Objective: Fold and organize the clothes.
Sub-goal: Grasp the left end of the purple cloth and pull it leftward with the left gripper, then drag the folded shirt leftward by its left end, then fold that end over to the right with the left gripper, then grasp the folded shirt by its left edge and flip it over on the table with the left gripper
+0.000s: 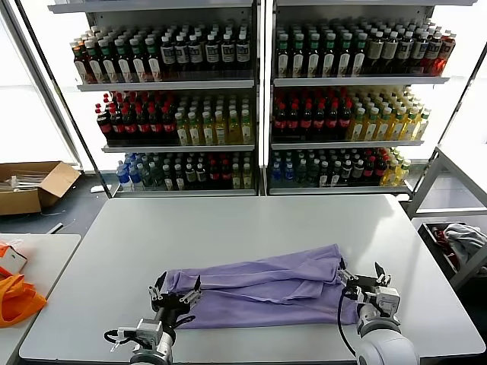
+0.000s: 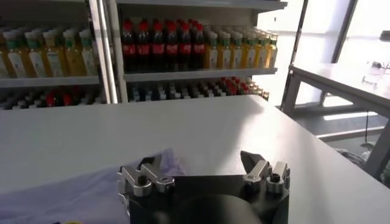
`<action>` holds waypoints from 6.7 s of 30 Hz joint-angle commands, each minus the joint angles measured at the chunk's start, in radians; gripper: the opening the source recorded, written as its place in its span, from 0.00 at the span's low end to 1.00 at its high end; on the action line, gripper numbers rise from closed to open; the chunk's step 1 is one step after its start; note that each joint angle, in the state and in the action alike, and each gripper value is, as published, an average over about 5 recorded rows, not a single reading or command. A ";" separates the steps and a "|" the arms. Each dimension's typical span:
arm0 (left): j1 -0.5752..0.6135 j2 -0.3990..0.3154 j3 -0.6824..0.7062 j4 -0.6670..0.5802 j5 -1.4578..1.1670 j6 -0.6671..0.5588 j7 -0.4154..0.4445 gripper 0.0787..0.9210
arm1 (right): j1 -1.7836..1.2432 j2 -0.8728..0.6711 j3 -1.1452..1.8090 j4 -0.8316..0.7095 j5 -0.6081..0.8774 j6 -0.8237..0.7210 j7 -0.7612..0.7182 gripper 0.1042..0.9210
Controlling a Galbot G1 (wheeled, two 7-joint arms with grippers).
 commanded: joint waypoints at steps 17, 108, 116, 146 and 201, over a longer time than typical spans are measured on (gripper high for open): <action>-0.023 -0.002 -0.105 0.077 -0.277 0.086 -0.035 0.88 | 0.010 -0.001 -0.015 0.035 0.027 0.008 0.006 0.88; -0.114 0.088 0.212 -0.007 -0.046 0.128 0.023 0.01 | -0.127 0.062 0.063 0.110 -0.007 0.031 0.012 0.88; -0.163 0.080 0.213 0.062 -0.037 0.134 0.026 0.01 | -0.154 0.077 0.067 0.112 -0.014 0.048 0.011 0.88; -0.100 0.025 0.252 -0.049 -0.540 0.090 0.046 0.40 | -0.095 0.078 0.021 0.051 -0.018 0.059 0.016 0.88; -0.067 0.135 -0.185 0.164 -0.372 0.013 0.055 0.88 | 0.001 0.016 -0.089 0.007 0.008 0.038 0.014 0.88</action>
